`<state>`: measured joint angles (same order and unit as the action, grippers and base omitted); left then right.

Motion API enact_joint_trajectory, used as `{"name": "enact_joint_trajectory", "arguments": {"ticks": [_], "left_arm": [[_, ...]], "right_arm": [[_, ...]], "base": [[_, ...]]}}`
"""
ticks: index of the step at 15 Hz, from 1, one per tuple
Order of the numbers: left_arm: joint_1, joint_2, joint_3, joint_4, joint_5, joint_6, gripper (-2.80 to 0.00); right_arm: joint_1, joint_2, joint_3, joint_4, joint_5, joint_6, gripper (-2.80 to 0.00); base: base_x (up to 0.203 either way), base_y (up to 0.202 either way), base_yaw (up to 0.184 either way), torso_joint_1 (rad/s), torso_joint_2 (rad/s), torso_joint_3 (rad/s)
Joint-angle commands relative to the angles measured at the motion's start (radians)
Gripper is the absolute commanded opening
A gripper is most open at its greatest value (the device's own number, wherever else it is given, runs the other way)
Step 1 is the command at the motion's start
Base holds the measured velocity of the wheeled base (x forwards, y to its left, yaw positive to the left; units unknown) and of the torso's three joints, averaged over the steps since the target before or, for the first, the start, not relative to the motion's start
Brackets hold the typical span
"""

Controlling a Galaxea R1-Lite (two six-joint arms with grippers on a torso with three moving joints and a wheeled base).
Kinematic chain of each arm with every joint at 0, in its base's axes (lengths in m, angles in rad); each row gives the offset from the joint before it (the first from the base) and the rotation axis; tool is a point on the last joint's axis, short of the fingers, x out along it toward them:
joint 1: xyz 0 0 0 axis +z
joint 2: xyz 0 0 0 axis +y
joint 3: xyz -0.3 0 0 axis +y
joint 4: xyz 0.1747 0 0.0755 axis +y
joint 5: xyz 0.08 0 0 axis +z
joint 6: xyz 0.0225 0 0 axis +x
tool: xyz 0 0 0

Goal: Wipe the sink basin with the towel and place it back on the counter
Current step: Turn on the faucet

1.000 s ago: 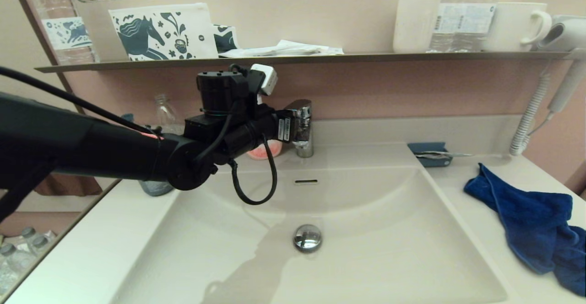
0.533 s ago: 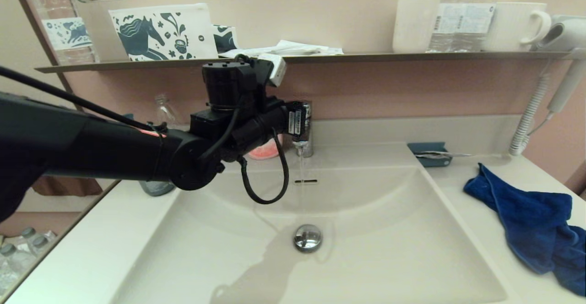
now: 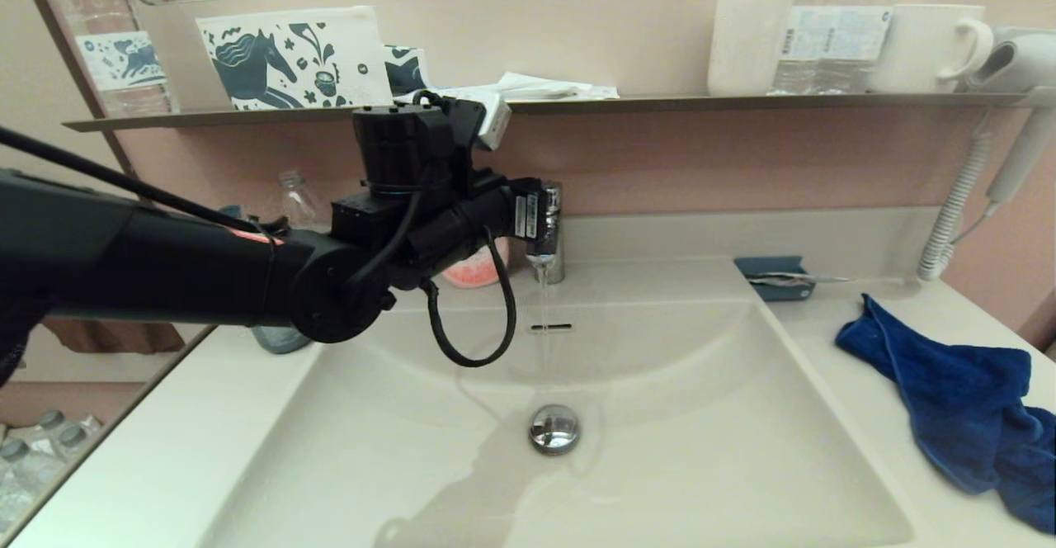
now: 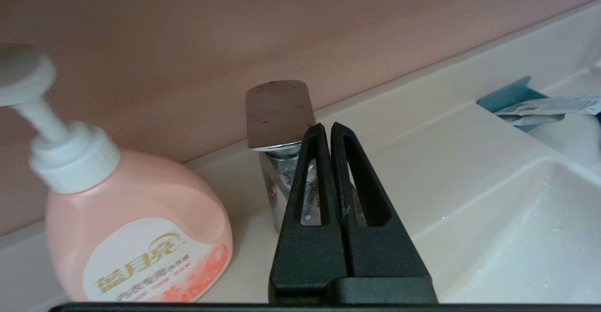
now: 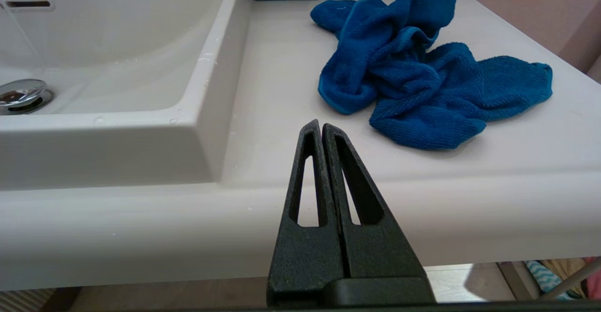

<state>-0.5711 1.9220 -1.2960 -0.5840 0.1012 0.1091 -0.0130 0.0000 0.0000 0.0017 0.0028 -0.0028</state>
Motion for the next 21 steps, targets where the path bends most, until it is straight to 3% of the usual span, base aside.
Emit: {"name": "enact_joint_trajectory", "arguments": {"ticks": [1,9,18,21], "left_arm": [[0.0,-0.036,0.025,0.0,0.001,0.001,-2.8],[0.001,0.01,0.043,-0.014,0.002,0.004,-2.8],[0.008,0.074,-0.115,-0.012,0.0,0.002,-2.8],[0.011,0.071,-0.111,-0.016,0.003,-0.002,-2.8]], "right_arm": [[-0.001,0.0,0.0,0.0,0.0,0.0,-2.8],[0.0,0.0,0.0,0.0,0.0,0.0,-2.8],[-0.001,0.0,0.0,0.0,0.0,0.0,-2.8],[-0.001,0.0,0.0,0.0,0.0,0.0,-2.8]], "base": [[0.0,0.0,0.0,0.0,0.0,0.0],[0.0,0.0,0.0,0.0,0.0,0.0],[0.0,0.0,0.0,0.0,0.0,0.0],[0.0,0.0,0.0,0.0,0.0,0.0]]}}
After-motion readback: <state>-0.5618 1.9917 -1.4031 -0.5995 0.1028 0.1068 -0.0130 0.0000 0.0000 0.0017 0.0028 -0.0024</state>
